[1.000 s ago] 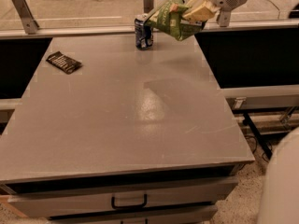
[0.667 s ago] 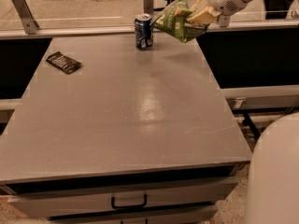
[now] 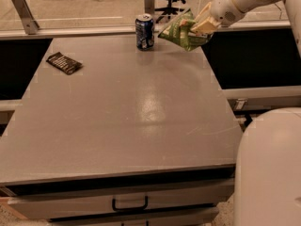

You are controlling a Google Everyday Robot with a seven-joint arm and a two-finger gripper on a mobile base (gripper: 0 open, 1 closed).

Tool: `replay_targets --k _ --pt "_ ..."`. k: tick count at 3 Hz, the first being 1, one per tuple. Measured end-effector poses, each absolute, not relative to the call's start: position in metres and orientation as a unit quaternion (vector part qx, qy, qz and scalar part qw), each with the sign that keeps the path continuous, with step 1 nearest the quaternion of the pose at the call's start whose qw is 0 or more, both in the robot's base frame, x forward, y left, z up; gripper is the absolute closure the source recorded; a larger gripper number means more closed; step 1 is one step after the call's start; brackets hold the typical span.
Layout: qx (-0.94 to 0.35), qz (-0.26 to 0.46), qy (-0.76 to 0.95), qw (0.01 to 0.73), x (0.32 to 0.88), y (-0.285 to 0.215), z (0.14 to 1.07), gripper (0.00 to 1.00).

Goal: Move green jalapeno chip bag near pepsi can

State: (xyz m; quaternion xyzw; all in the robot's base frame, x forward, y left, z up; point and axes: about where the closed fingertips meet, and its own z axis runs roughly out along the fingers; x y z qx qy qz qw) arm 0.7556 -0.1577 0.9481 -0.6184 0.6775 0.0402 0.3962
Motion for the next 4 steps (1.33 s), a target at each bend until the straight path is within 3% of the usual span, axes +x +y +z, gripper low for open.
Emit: replay_targets --k 2,3,4 --pt "-0.616 0.052 0.684 0.388 0.766 -0.146 0.924 0.12" --pt "-0.619 0.067 0.677 0.392 0.759 -0.133 0.928 0.0" --pt "-0.625 0.048 0.667 0.404 0.729 -0.141 0.962 0.0"
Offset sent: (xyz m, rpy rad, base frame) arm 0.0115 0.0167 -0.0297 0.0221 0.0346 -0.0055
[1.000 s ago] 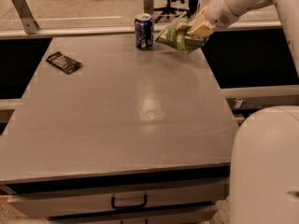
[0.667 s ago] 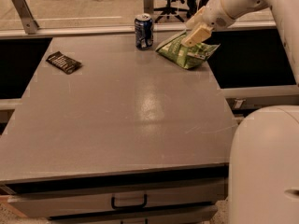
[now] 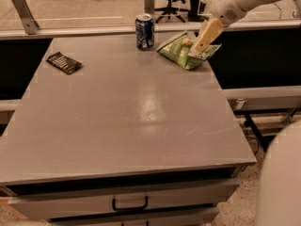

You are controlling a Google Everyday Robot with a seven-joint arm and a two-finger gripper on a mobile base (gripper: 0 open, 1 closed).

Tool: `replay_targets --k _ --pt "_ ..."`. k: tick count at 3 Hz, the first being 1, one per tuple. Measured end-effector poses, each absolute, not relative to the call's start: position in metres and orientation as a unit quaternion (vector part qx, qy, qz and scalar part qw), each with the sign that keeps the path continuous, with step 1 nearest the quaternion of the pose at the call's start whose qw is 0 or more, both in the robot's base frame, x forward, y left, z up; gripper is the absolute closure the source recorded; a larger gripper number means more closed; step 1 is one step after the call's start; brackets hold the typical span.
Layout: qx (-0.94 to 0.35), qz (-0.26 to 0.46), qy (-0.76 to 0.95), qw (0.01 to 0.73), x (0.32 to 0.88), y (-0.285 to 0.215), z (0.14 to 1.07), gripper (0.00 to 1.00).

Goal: Move green jalapeno chip bag near pepsi can

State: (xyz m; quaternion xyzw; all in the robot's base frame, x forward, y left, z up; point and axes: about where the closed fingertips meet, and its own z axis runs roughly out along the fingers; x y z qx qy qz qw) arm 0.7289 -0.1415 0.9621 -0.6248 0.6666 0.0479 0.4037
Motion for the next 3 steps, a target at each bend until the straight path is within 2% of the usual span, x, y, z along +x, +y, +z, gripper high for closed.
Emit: replay_targets --k 2,3 --pt "-0.65 -0.091 0.627 0.418 0.614 -0.169 1.086 0.0" --pt "-0.649 -0.12 0.61 0.438 0.583 -0.163 1.133 0.0"
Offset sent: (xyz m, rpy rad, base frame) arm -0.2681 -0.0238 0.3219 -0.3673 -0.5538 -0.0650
